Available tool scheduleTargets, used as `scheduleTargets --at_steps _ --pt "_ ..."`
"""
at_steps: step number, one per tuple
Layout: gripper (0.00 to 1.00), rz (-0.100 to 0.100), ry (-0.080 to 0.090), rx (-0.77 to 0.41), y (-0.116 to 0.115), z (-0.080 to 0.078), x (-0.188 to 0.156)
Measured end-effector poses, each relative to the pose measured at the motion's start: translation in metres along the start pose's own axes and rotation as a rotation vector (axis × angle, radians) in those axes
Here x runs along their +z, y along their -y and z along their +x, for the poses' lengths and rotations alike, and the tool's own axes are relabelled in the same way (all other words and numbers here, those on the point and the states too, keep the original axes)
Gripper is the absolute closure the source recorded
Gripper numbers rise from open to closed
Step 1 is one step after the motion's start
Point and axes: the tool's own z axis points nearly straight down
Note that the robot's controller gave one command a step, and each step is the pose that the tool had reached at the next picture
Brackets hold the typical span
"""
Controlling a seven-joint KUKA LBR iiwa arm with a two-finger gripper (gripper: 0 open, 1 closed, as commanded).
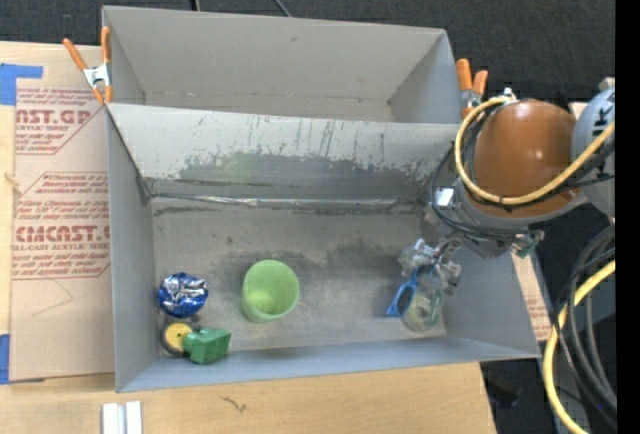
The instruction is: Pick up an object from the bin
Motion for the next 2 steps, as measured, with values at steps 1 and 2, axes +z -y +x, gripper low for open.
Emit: scheduleTargets --at_steps 1,2 --pt "1.0 0.002 0.001 0.001 0.0005 -0.0021 -0.0399" --pt "1.0 -0.001 -0.001 0.002 0.0005 -0.0033 -0.0459"
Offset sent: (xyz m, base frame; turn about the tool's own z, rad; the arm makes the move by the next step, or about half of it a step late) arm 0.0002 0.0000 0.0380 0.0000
